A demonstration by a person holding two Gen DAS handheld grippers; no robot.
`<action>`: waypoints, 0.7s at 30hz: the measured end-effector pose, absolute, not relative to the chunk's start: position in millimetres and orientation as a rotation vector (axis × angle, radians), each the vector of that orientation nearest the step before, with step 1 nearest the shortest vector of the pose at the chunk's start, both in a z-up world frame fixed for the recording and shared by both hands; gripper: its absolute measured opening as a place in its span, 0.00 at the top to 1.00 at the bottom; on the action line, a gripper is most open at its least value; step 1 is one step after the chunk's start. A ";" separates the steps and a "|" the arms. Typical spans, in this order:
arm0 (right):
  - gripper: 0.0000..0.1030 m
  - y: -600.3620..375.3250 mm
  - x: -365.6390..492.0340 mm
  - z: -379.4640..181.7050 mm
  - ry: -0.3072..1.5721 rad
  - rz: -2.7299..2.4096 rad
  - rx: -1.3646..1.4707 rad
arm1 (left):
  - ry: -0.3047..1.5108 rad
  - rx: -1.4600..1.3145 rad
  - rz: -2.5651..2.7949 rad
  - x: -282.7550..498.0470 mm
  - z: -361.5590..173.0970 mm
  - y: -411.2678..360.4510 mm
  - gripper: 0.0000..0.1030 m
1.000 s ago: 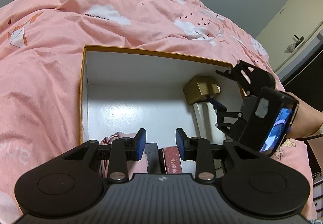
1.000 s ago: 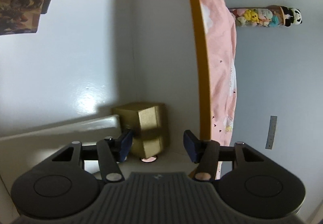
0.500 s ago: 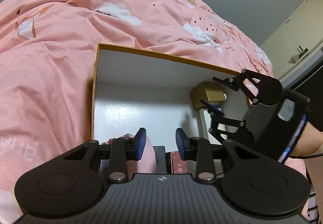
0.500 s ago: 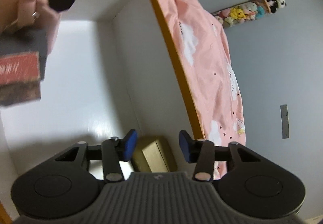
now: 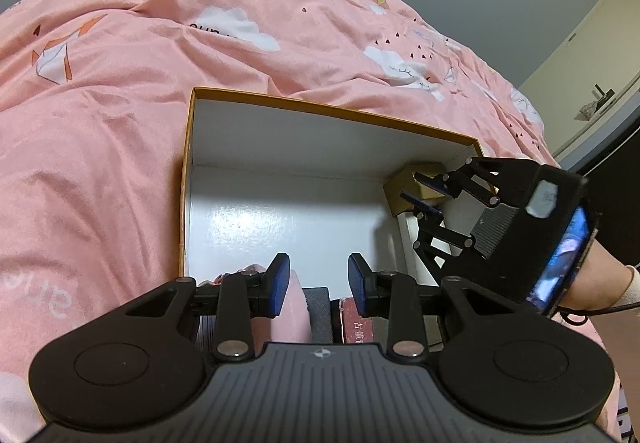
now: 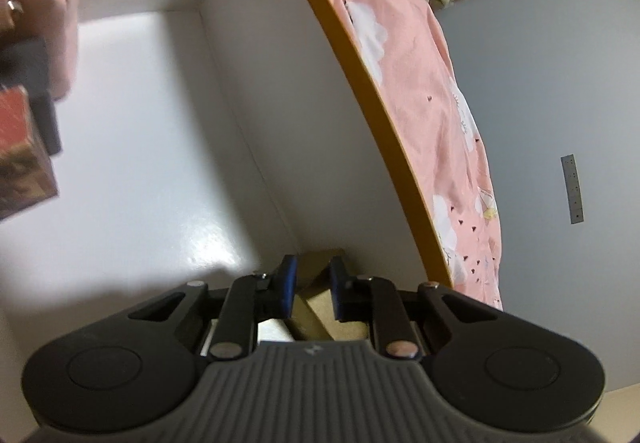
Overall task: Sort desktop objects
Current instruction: 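Lower the gold box into the orange box and open the right tool, then move both tools back to the pile in front of the box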
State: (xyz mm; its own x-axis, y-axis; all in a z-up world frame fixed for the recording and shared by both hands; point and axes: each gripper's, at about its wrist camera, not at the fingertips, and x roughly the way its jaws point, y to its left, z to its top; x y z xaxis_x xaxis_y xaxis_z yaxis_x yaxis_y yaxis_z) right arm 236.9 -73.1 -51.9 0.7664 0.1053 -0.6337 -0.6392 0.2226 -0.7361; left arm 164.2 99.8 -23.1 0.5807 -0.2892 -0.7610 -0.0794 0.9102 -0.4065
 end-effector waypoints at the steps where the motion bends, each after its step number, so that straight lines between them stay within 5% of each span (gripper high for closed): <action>1: 0.83 -73.3 232.8 -47.4 0.510 0.551 -1.228 | 0.947 -0.423 -0.127 163.1 -22.0 98.8 0.65; 21: 0.79 -109.5 129.0 14.1 0.431 0.429 -0.624 | 0.804 -0.321 -0.152 110.8 10.5 67.6 0.65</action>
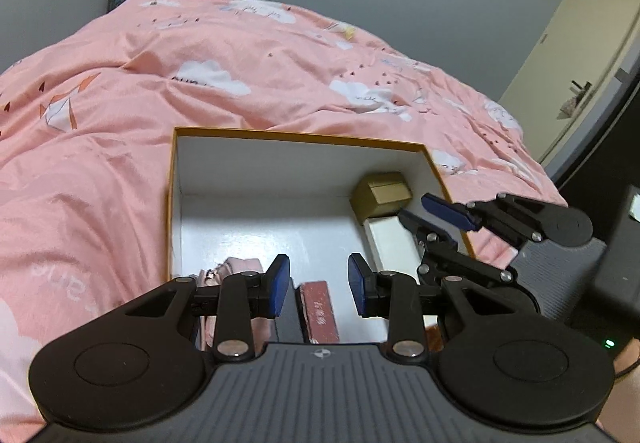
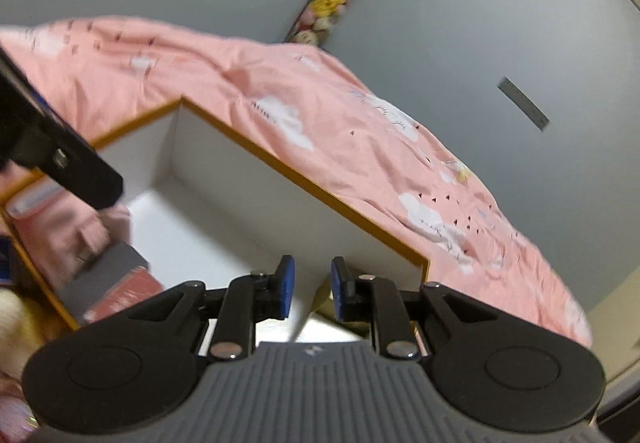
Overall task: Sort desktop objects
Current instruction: 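Move both tools back to the pile in front of the box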
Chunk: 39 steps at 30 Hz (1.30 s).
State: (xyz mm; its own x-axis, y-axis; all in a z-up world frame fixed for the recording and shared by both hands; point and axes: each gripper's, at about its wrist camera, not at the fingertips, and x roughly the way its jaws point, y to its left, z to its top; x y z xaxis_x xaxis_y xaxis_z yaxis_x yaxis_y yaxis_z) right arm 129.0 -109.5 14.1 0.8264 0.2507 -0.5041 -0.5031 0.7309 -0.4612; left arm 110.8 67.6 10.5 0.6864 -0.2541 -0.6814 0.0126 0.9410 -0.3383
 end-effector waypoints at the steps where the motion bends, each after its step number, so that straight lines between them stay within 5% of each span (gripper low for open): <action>1: 0.76 -111.6 121.5 15.3 0.426 0.424 -0.594 | 0.804 -0.317 -0.158 107.2 10.6 65.5 0.65; 15: 0.60 -161.1 49.3 16.7 0.535 0.463 -0.133 | 0.882 -0.312 -0.189 55.4 -7.3 37.5 0.65; 39: 0.58 -210.7 14.9 -15.6 0.859 0.323 0.120 | 1.034 -0.193 -0.259 8.9 -20.8 24.8 0.65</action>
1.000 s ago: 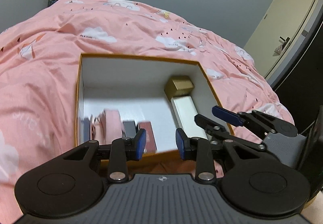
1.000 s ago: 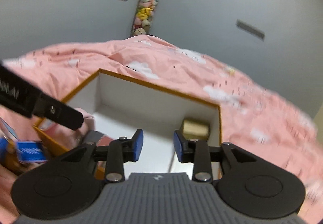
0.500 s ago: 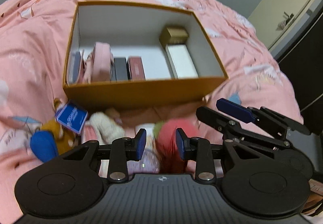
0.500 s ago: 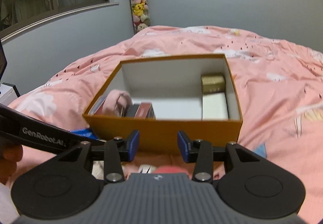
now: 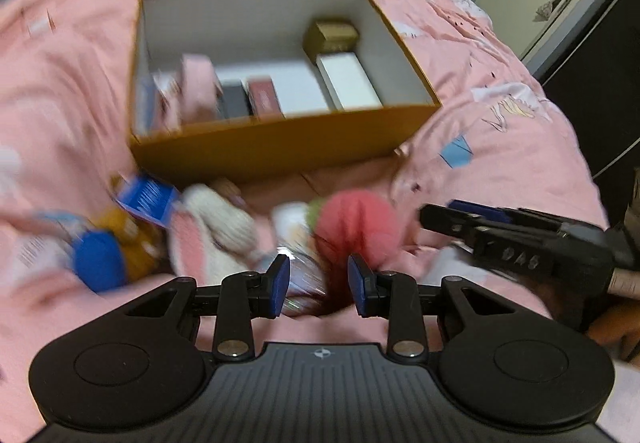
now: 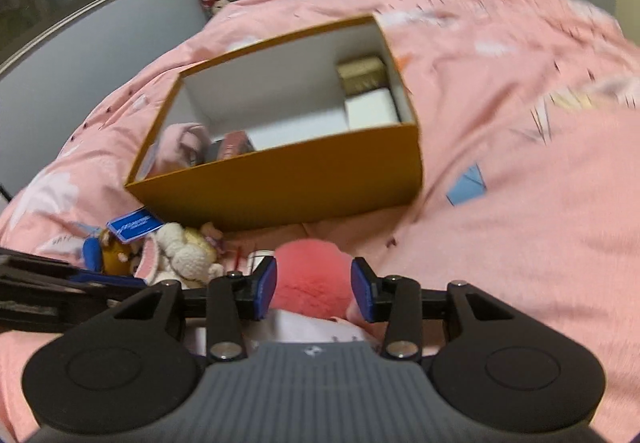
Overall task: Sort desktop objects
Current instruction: 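Move both tools back to the pile in front of the box, then grasp the feather toy with the left tool while the right tool grasps the pink pompom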
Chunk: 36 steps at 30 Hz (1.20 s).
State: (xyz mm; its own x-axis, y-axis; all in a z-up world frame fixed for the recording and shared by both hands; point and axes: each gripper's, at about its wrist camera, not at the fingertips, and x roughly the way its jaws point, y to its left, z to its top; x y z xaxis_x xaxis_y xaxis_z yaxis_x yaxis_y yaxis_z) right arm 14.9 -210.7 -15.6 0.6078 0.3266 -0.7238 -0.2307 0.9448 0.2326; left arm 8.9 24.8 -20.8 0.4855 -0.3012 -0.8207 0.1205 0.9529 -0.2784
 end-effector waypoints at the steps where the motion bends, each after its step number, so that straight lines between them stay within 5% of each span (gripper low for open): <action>1: 0.58 -214.4 18.1 -14.9 0.862 0.319 0.135 | 1.013 -0.158 -0.242 8.7 -15.8 27.8 0.65; 17: 0.58 -201.7 39.5 -23.7 1.069 0.495 0.163 | 1.073 -0.116 -0.474 20.8 -44.2 5.9 0.65; 21: 0.61 -217.8 25.2 -34.1 1.127 0.449 0.233 | 1.100 -0.130 -0.534 23.1 -57.2 -2.6 0.53; 25: 0.62 -225.3 19.3 -34.5 1.131 0.427 0.248 | 1.148 -0.158 -0.506 32.9 -75.9 -10.3 0.52; 29: 0.62 -224.4 19.6 -34.7 1.132 0.428 0.248 | 1.187 -0.202 -0.467 42.1 -89.7 -11.7 0.61; 33: 0.61 -225.0 21.2 -35.2 1.131 0.435 0.252 | 1.195 -0.215 -0.461 42.7 -94.9 -13.0 0.91; 36: 0.61 -224.6 23.0 -35.4 1.130 0.444 0.254 | 1.156 -0.232 -0.463 38.6 -91.9 -10.1 1.00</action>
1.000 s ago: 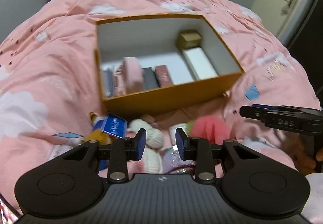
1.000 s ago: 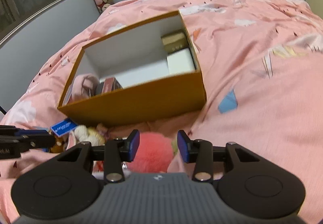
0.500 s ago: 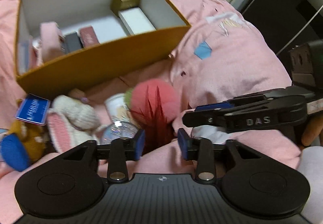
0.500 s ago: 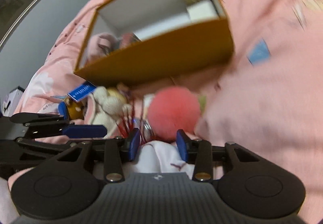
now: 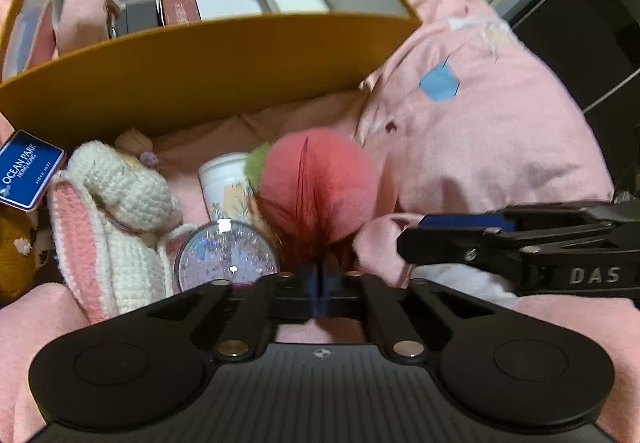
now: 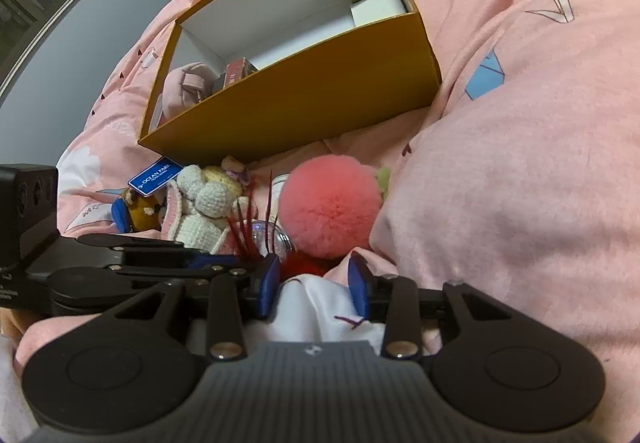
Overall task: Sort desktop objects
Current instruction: 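Grasp the feather toy with the left tool while the right tool grasps the pink pompom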
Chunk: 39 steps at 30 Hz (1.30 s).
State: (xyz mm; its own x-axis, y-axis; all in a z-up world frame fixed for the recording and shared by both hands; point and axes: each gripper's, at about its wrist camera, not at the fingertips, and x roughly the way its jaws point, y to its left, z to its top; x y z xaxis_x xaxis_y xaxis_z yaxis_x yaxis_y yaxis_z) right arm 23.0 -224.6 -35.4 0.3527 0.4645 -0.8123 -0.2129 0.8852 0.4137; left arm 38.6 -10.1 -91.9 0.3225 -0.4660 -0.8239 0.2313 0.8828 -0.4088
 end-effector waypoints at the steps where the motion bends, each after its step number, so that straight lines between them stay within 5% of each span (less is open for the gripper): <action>1: 0.61 -224.5 23.3 -35.5 1.130 0.448 0.255 | 1.123 -0.235 -0.463 35.7 -87.0 -7.8 1.00; 15: 0.61 -223.1 38.1 -11.2 1.029 0.500 0.204 | 0.847 -0.254 -0.329 19.2 -9.2 34.5 1.00; 22: 0.57 -203.9 60.5 -18.8 1.033 0.518 0.107 | 0.856 -0.248 -0.260 29.0 -15.9 42.4 0.99; 29: 0.48 -186.8 64.2 -37.3 1.080 0.531 -0.005 | 0.868 -0.208 -0.294 25.1 -18.3 44.6 0.46; 39: 0.38 -167.0 77.8 -65.1 1.126 0.532 -0.101 | 0.975 -0.091 -0.237 37.5 -57.3 19.4 0.45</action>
State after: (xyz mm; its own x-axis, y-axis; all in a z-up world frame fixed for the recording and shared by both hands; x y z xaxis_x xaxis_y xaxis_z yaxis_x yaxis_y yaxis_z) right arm 77.8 -167.0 -65.1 0.3204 0.3542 -0.8785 -0.4535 0.8716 0.1861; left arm 37.5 19.4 -57.3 0.5377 -0.2398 -0.8083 0.1585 0.9704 -0.1824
